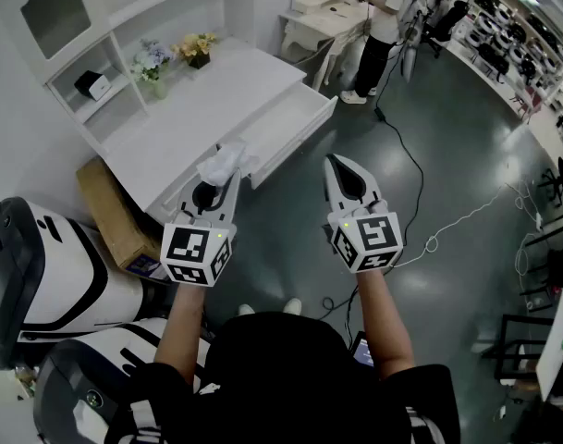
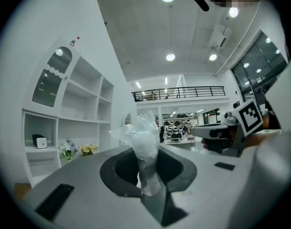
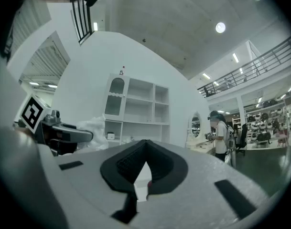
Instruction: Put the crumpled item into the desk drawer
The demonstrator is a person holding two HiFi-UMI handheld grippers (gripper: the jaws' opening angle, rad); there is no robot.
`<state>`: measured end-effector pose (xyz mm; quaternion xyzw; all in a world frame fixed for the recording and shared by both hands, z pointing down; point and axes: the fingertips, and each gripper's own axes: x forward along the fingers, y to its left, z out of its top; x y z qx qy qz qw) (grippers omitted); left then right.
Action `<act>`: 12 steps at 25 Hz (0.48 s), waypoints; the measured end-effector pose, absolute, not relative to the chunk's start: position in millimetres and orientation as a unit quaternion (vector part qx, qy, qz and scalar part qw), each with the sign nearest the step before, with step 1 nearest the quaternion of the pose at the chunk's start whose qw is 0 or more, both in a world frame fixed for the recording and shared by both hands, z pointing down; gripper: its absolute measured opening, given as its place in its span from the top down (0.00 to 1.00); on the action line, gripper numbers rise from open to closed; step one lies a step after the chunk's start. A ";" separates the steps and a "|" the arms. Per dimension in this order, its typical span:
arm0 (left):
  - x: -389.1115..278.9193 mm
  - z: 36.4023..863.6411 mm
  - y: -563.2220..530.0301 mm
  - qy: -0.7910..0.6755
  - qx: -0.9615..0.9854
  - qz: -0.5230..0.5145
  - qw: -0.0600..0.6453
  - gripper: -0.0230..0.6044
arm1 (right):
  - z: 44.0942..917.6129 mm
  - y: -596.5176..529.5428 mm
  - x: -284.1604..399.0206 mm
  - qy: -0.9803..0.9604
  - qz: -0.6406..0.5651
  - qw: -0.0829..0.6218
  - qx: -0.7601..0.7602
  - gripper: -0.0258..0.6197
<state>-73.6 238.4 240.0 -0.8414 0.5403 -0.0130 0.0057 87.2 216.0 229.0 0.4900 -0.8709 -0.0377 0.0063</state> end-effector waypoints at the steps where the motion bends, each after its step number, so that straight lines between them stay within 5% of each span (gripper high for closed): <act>1: -71.8 240.8 237.8 0.541 -0.841 -0.013 0.004 0.87 | 229.3 215.2 89.2 -0.872 -0.033 0.002 0.488 0.97; 12: -36.6 260.6 236.3 0.549 -0.835 -0.027 -0.010 0.87 | 251.5 208.1 117.6 -0.883 -0.016 0.022 0.468 0.97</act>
